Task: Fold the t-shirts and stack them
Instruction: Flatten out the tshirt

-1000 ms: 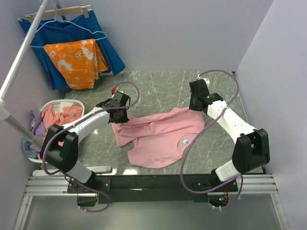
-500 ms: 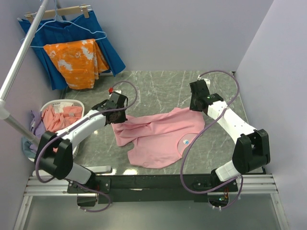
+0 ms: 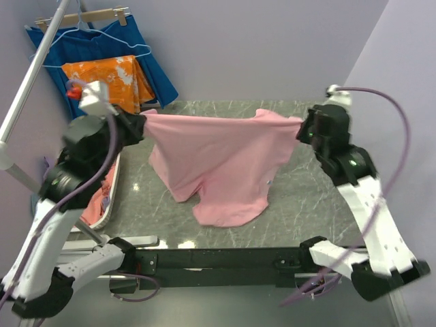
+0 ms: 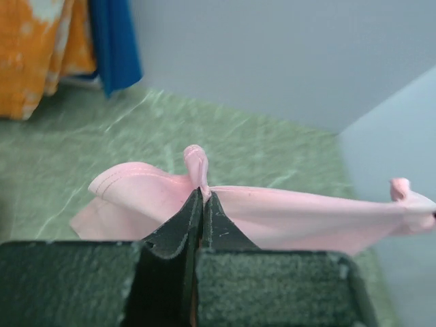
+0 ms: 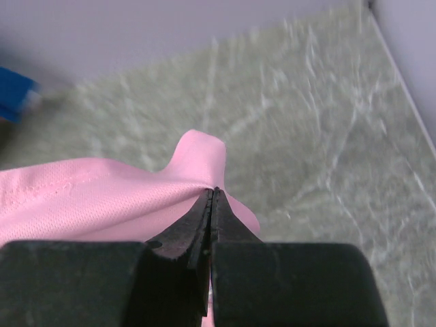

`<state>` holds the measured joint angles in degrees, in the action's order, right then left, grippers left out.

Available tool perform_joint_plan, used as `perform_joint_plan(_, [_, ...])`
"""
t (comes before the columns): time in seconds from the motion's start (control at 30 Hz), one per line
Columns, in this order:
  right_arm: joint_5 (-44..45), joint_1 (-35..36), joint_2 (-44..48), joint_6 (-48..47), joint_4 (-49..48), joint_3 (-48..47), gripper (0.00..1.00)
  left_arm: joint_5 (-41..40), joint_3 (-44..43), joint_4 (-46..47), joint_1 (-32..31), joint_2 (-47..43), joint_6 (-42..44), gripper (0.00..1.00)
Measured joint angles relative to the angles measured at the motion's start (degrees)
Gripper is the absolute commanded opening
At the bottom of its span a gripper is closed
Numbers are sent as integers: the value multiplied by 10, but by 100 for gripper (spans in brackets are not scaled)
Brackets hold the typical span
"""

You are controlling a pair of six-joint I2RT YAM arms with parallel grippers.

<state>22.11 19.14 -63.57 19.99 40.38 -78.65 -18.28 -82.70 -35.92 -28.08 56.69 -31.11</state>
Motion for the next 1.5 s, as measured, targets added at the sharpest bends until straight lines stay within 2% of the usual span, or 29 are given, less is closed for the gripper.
perform_joint_plan(0.2, [-28,3,115,0,42,-104,0,99,-69,-47,-2,-75,1,1])
perform_joint_plan(0.33, [-53,3,155,0,79,-187,0,169,-96,-70,-3,-108,-12,1])
perform_joint_plan(0.47, [-74,3,172,0,92,-246,0,212,-131,-99,-3,-126,-28,3])
perform_joint_plan(0.53, [-82,3,170,0,92,-254,1,219,-151,-103,-3,-126,-31,10])
perform_joint_plan(0.63, [-78,3,146,-1,92,-249,0,207,-153,-107,-3,-121,-31,13])
perform_joint_plan(0.73, [-57,3,97,-2,80,-226,0,169,-133,-103,-2,-97,-28,14])
perform_joint_plan(0.83, [-28,2,28,-2,59,-195,0,118,-89,-84,-2,-42,-22,10])
perform_joint_plan(1.07, [33,-7,-197,-2,-11,-139,0,24,38,14,24,220,-13,2])
perform_joint_plan(1.17, [39,-20,-310,-3,-30,-149,0,2,69,42,50,321,-19,1])
perform_joint_plan(1.27, [30,-37,-420,-3,-32,-209,0,-35,65,70,69,403,-24,2])
perform_joint_plan(1.3, [24,-43,-453,-2,-32,-236,0,-46,57,76,72,422,-23,5])
perform_joint_plan(1.4, [16,-61,-539,-4,-31,-323,1,-73,5,105,77,487,-10,27])
perform_joint_plan(1.43, [16,-66,-562,-7,-33,-353,1,-78,-14,115,78,504,-4,64])
perform_joint_plan(1.47, [18,-71,-582,-10,-36,-379,16,-85,-40,122,78,523,3,87])
perform_joint_plan(1.5, [23,-75,-597,-14,-39,-401,39,-93,-64,130,80,543,15,96])
